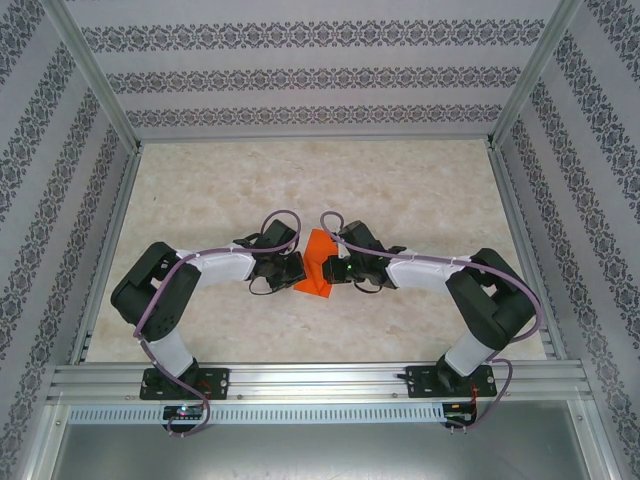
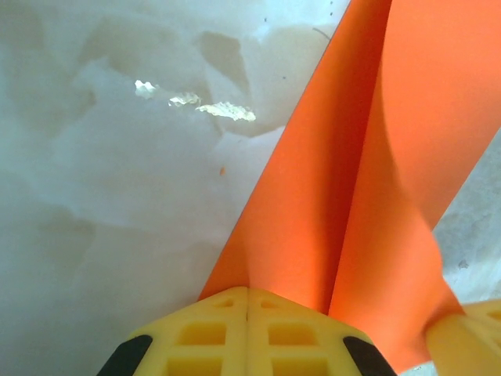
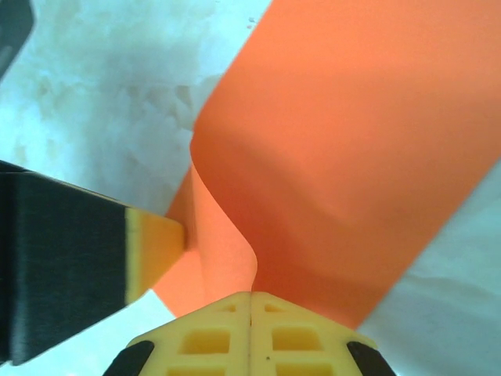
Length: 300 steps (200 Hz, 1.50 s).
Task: Fold a paper plane with a square sheet of paper (pick it up from the middle)
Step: Fold the triangle a second time at the center of the table.
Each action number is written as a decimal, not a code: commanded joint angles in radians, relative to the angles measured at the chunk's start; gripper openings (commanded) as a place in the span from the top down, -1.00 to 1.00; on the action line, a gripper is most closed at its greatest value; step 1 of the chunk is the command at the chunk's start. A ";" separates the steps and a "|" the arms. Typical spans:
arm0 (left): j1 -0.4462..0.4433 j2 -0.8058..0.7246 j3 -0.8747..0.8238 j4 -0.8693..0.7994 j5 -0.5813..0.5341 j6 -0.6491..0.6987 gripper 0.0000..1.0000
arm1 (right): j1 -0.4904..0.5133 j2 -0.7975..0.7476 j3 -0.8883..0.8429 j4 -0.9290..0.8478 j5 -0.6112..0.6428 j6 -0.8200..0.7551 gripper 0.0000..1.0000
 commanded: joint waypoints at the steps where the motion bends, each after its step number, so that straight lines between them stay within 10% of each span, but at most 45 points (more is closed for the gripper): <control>1: -0.013 0.049 0.006 -0.055 -0.043 0.048 1.00 | -0.027 0.022 0.051 -0.044 -0.036 -0.086 0.99; 300: -0.014 0.072 0.053 -0.120 -0.056 0.110 1.00 | -0.090 0.133 0.134 -0.124 -0.003 -0.219 0.95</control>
